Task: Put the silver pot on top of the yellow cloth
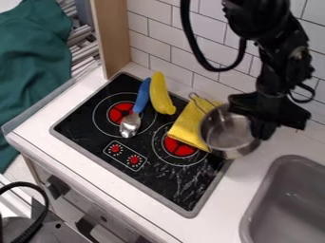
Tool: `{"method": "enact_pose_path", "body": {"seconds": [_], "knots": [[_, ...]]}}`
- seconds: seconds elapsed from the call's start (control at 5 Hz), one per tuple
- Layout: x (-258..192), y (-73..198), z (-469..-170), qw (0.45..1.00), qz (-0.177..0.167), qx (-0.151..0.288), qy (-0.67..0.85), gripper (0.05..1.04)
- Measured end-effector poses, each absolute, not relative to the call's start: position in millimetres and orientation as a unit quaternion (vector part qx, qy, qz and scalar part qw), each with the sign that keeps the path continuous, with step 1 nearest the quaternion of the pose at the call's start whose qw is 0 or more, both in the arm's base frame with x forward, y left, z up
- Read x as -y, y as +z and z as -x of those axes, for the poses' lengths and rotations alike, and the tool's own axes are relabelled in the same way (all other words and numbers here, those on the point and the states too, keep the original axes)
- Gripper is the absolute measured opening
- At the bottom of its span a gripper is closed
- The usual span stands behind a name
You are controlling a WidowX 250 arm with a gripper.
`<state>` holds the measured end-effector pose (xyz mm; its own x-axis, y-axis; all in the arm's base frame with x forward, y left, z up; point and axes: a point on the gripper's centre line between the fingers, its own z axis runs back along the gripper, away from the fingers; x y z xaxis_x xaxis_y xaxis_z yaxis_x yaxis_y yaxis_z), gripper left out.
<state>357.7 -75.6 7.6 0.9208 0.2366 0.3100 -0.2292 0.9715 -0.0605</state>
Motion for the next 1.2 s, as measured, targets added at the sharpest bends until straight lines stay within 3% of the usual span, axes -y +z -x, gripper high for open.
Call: {"method": "enact_pose_path", "body": {"seconds": [0.4, 0.8, 1.2], "knots": [[29.2, 12.3, -364.6, 0.978, -0.025, 0.156, 0.134, 0.055], [29.2, 9.5, -361.1, 0.981, -0.014, 0.148, 0.128, 0.055], [44.2, 9.9, -358.1, 0.983, -0.031, 0.149, 0.101, 0.055]]}}
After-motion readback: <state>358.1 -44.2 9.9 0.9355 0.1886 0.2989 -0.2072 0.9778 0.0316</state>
